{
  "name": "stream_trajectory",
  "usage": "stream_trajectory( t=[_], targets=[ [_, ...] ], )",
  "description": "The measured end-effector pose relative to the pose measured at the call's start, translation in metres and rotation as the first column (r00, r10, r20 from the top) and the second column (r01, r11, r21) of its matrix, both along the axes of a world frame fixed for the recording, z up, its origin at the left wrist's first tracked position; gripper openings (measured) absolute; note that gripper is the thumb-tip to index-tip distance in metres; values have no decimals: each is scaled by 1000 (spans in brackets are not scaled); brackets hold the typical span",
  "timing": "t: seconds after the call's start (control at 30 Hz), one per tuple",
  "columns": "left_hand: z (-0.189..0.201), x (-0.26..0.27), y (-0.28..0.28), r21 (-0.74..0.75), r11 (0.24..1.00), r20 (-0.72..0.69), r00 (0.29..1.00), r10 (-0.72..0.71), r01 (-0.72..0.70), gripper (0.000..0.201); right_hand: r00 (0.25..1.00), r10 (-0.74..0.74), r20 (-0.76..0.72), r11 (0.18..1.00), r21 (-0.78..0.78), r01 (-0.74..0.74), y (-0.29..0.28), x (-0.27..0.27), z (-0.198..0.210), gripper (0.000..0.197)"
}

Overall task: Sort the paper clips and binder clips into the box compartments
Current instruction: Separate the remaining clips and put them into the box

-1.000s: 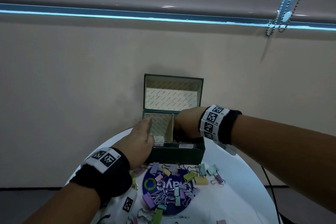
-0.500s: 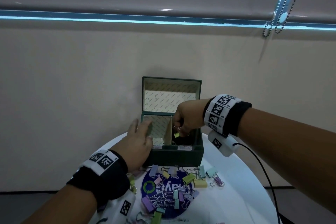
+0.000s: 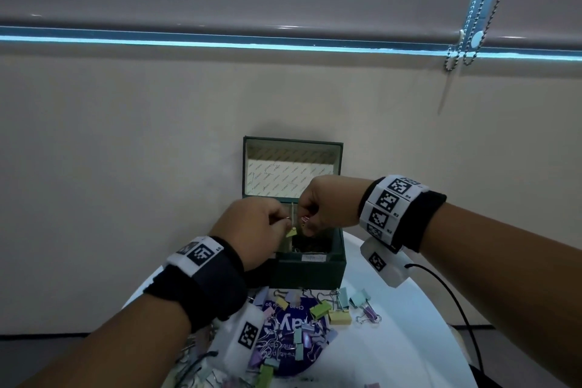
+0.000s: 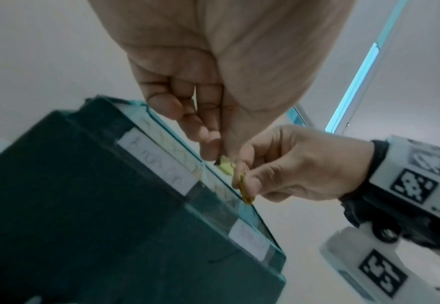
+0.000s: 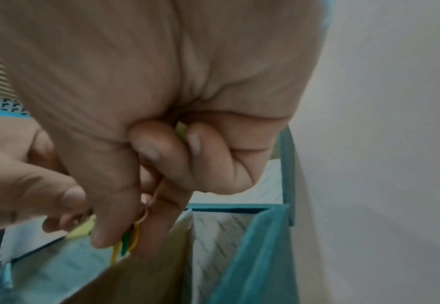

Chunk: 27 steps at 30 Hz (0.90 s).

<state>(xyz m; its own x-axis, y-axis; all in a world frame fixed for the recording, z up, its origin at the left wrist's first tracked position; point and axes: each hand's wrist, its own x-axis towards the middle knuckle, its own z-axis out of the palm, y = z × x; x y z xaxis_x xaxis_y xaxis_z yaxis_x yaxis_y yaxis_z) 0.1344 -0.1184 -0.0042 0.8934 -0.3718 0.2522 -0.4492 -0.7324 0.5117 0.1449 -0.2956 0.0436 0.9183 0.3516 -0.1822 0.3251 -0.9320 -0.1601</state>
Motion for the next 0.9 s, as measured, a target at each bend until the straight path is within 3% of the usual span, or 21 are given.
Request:
stream_trajectory(
  t=[0.1, 0.27, 0.4, 0.67, 0.8, 0.9],
  targets=[
    [0, 7, 14, 10, 999, -19, 999, 37, -37, 13, 1000, -17, 11, 996, -85, 18, -6, -3, -4, 18],
    [3, 16, 31, 182, 981, -20, 998, 67, -63, 25, 1000, -20, 11, 985, -168, 22, -4, -6, -5, 25],
    [2, 16, 35, 206, 977, -11, 999, 54, -50, 26, 1000, -23, 11, 975, -221, 25, -3, -4, 0, 29],
    [3, -6, 61, 143, 988, 78, 996, 52, -63, 19, 997, -72, -19, 997, 20, 72, 19, -10, 5, 22],
    [0, -38, 92, 160, 987, 88, 996, -13, -2, 12, 998, -21, 65, 997, 69, 17, 52, -12, -6, 42],
    [-7, -70, 113, 245, 967, 36, 996, -87, 75, 8, 987, 26, 158, 1000, 6, -28, 60, -14, -15, 53]
  ],
)
